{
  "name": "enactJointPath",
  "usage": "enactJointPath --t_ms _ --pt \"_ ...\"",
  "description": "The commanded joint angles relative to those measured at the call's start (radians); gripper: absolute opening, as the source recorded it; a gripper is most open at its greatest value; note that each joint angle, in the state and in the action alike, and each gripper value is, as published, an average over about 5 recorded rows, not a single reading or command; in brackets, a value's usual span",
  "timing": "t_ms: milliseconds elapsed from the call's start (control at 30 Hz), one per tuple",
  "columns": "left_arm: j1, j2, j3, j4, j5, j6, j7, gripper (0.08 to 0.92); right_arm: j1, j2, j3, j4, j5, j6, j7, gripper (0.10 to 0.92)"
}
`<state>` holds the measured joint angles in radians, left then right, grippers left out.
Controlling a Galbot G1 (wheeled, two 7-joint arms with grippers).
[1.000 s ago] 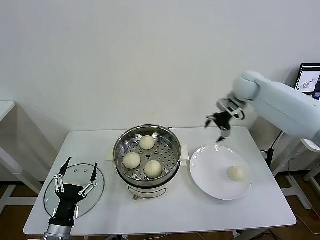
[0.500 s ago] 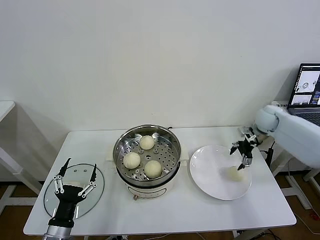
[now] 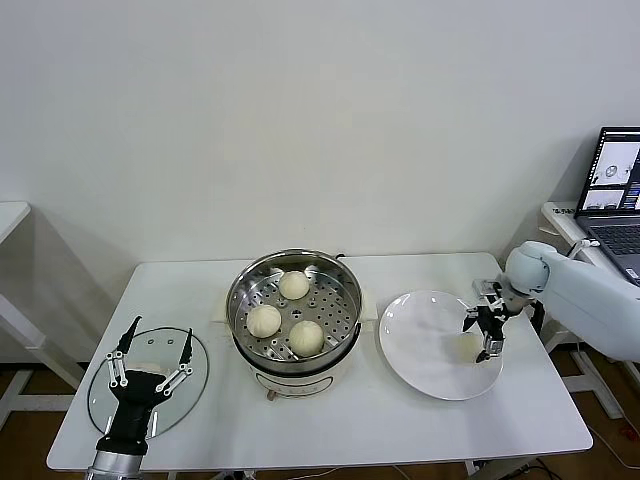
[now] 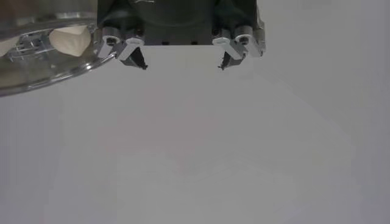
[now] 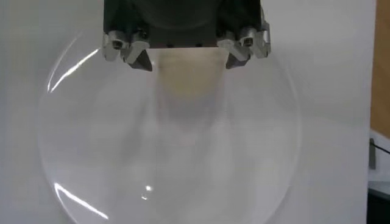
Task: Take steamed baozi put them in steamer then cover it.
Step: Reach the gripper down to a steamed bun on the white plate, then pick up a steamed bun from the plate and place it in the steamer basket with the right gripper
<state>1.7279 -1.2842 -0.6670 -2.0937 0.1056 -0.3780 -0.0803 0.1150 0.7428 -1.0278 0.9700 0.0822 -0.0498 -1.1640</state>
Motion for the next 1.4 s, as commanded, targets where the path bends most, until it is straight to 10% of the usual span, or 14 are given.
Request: enactJointPath --t_ms 33,400,700,1033,1400 --pt "-0.001 0.001 0.0 0.004 -0.001 -0.001 0.0 0.823 -0.016 -0.002 -0.002 0.013 -0.011 -0.01 0.02 0.765" --pt "-0.005 0.003 0.007 -0.002 -0.001 0.003 0.0 0.823 0.237 0.022 -0.075 0.054 0.006 0.004 -0.107 0.67" --pt "-0.014 0.01 0.013 -0.006 -0.004 0.003 -0.002 0.823 0.627 0.214 -0.33 0.096 0.292 -0.032 -0.262 0.67" --pt "-0.031 0.017 0.018 0.004 -0.009 0.003 -0.004 0.823 0.753 0.457 -0.463 0.211 0.582 -0.127 -0.188 0.67" --pt "-0.033 0.012 0.022 0.003 -0.009 0.0 -0.007 0.823 0.662 0.578 -0.497 0.205 0.537 -0.152 -0.075 0.67"
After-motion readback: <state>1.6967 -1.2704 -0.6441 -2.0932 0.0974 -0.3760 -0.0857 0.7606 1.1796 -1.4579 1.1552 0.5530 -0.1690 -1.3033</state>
